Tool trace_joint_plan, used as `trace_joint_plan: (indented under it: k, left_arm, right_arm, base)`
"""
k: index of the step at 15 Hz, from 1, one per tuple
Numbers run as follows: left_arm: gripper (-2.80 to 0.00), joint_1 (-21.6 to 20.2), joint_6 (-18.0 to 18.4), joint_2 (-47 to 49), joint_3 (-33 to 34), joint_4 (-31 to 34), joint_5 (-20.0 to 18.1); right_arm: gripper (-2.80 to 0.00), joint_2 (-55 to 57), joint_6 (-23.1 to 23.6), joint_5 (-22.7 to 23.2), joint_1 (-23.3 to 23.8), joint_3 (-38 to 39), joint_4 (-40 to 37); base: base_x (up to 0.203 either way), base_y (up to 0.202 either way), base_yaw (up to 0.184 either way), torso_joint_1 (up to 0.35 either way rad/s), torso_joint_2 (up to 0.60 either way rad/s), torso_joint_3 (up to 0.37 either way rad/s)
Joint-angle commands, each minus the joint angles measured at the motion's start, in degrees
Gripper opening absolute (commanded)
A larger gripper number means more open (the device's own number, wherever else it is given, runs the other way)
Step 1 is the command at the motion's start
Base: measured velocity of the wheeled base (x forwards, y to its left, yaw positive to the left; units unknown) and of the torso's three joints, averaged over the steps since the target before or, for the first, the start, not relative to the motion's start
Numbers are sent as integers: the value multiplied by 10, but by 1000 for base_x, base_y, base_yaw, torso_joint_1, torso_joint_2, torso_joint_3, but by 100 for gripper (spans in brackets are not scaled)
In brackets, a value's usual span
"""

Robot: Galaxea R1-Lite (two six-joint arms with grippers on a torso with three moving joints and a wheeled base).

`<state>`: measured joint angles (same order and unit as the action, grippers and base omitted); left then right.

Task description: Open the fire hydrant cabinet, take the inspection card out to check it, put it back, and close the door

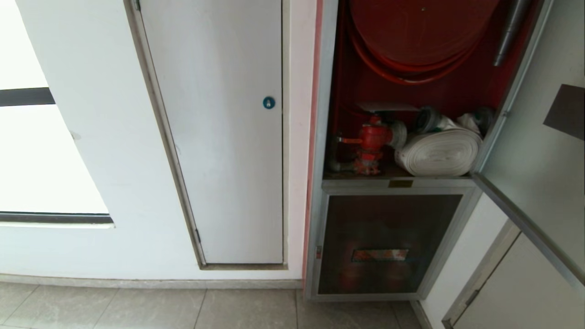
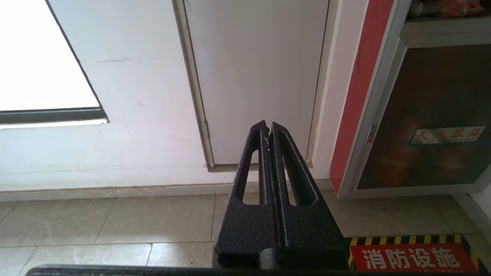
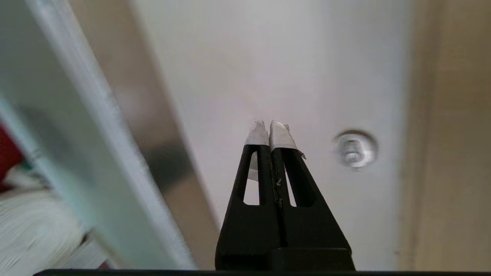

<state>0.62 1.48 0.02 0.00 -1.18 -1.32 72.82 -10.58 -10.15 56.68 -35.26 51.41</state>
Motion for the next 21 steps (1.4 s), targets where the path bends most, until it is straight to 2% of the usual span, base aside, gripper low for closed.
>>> trace_joint_plan:
  k: [1,9,12,17,21]
  left_arm:
    - [-280,0,0,0,7,0,0]
    - [-280,0,0,0,7,0,0]
    - [-280,0,0,0,7,0,0]
    - [-280,0,0,0,7,0,0]
    - [-280,0,0,0,7,0,0]
  right_arm:
    - [-280,2,-1,20,-5,3,-2]
    - [-280,-44,3,28,-106,8,-16]
    - [-280,-61,5,26,-165,10,-29]
    - [-280,-95,4,23,-340,6,-116]
    - [-280,-92,-6,25,-488,-7,-134]
  base:
    - [0,0,0,0,0,0]
    - [0,0,0,0,0,0]
    - [0,0,0,0,0,0]
    - [0,0,0,0,0,0]
    - [0,0,0,0,0,0]
